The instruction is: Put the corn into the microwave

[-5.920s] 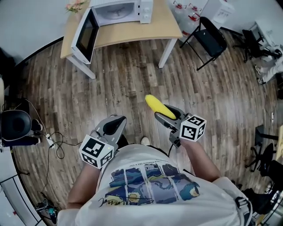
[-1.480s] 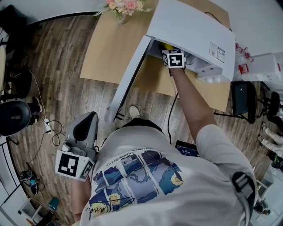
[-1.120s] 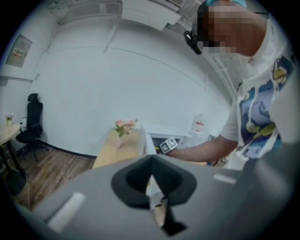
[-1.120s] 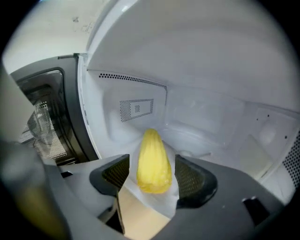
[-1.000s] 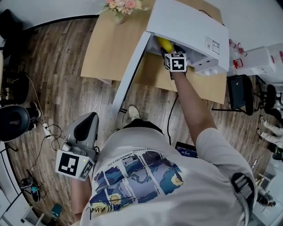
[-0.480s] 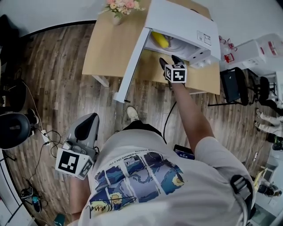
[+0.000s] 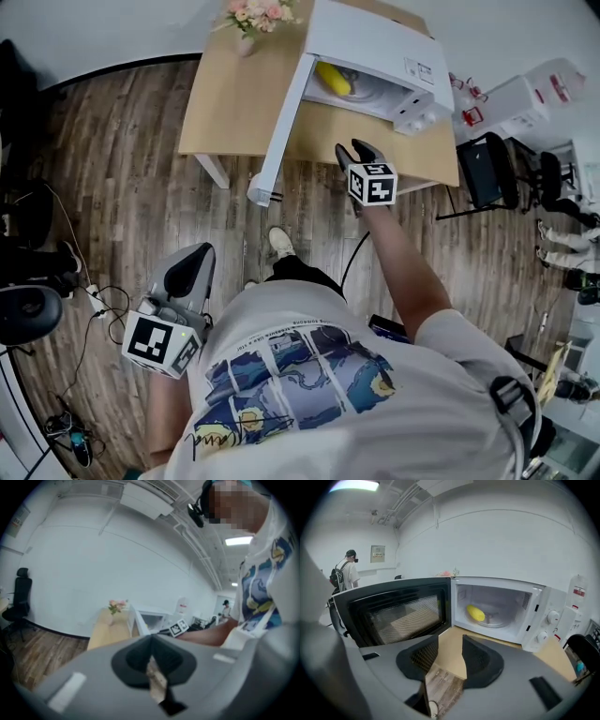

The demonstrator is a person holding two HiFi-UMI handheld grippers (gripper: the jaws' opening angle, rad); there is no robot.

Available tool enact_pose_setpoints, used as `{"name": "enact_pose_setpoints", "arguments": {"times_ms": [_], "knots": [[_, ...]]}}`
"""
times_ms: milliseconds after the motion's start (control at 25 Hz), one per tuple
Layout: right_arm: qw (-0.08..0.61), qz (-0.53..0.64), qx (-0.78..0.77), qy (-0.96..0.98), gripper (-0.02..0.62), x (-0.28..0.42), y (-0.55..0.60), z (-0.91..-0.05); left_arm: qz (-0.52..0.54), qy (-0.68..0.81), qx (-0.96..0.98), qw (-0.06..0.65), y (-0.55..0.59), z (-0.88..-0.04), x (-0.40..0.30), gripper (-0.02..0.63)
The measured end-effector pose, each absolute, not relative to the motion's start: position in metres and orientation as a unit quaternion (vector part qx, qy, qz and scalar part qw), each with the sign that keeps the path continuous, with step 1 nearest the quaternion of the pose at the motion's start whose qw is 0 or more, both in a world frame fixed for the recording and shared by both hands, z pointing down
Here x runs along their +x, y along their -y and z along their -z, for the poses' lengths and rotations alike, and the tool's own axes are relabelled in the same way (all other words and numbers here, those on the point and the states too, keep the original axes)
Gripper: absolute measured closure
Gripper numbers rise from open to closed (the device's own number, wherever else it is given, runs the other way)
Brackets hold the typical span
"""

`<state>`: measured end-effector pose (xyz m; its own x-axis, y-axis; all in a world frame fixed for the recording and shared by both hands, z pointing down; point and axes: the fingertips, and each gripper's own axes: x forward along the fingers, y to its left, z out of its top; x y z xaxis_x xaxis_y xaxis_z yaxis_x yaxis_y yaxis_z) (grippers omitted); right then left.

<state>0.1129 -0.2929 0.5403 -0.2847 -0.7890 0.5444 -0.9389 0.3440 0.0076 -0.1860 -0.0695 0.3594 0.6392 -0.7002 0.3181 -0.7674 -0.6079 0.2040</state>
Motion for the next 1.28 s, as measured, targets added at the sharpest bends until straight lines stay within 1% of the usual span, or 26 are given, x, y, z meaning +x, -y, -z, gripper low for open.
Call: {"name": "enact_pose_setpoints", "arguments": {"times_ms": [120,160,400,880,1280], "knots": [[0.222,-0.162,0.548,0.790,0.471,0.103,0.262,-0.530,-0.102,0.408,0.893,0.162,0.056,-0.361,-0.191,0.598],[0.219,-0.163,0.546,0.792,0.495,0.100,0.252,-0.527,-0.101,0.406,0.894,0.162,0.051,-0.362,-0.192,0.598],[0.209,-0.170,0.520,0.811,0.558,0.074,0.193,-0.513,-0.101,0.398,0.898,0.160,0.025,-0.367,-0.198,0.598],[0.198,-0.160,0.465,0.848,0.580,0.032,0.096,-0.474,-0.097,0.385,0.903,0.164,-0.022,-0.377,-0.196,0.598],[0.180,-0.149,0.428,0.873,0.583,0.003,0.053,-0.444,-0.104,0.374,0.906,0.165,-0.039,-0.383,-0.195,0.598]]}}
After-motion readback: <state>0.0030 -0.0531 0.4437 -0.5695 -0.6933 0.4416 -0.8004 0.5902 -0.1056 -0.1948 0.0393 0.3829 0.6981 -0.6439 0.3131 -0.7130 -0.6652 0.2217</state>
